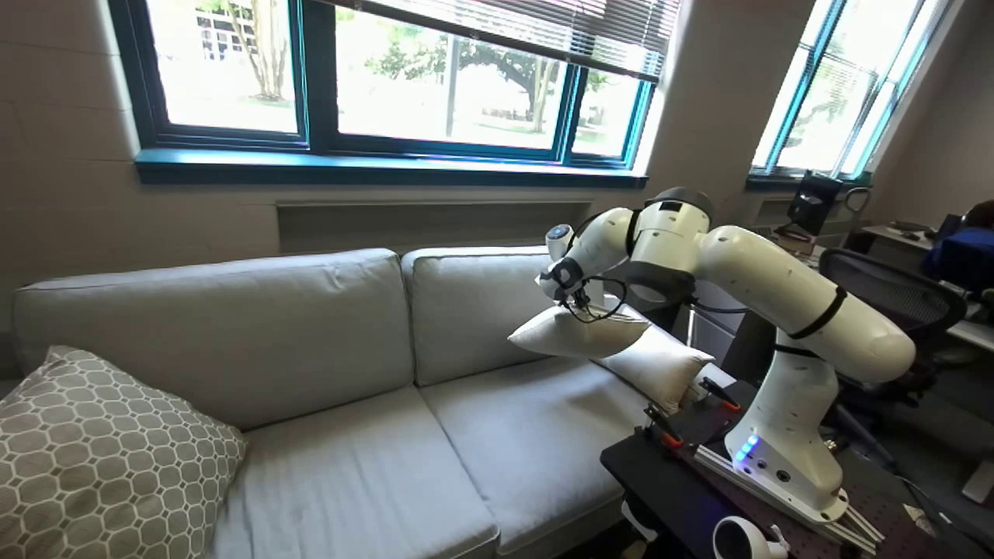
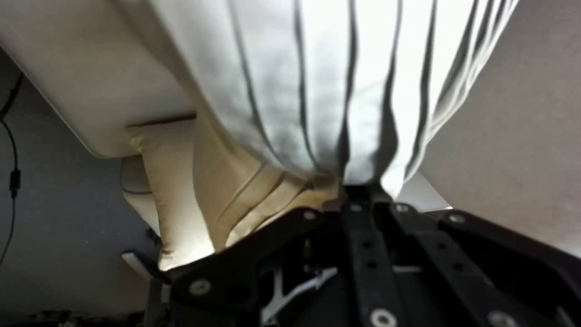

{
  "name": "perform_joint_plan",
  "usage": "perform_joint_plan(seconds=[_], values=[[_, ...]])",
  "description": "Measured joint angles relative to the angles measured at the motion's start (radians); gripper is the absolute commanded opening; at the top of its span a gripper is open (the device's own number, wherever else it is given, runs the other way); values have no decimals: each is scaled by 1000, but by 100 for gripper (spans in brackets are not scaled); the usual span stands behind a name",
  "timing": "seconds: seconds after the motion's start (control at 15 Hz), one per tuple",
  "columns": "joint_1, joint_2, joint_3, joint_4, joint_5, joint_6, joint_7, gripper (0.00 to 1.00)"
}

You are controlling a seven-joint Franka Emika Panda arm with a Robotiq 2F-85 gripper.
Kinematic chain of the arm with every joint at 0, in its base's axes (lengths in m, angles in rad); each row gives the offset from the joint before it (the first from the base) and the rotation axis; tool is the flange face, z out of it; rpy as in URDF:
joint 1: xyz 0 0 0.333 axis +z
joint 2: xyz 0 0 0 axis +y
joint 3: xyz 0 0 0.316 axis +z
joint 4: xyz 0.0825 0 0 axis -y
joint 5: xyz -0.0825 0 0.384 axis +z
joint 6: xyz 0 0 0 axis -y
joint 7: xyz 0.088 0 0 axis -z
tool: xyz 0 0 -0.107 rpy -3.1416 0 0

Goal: Arrange the cushions on the couch

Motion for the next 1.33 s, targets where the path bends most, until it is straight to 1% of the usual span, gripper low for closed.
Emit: perform_joint_plan(seconds=[0.2,0.4,0.53,0.67,0.8,1.0,1.2,1.33], values=[[-103,-99,109,47,-41,22,47,1],[-190,-210,237,67,-83,70,60,2],[-258,-285,340,69,-109,114,59,2],[-352,-352,462,68,-128,161,49,1],[-481,-406,610,62,-132,210,13,1],[-706,-454,841,39,-91,273,-89,1],[-929,-457,1065,28,28,319,-236,1],[-1058,-445,1188,28,143,336,-356,1]])
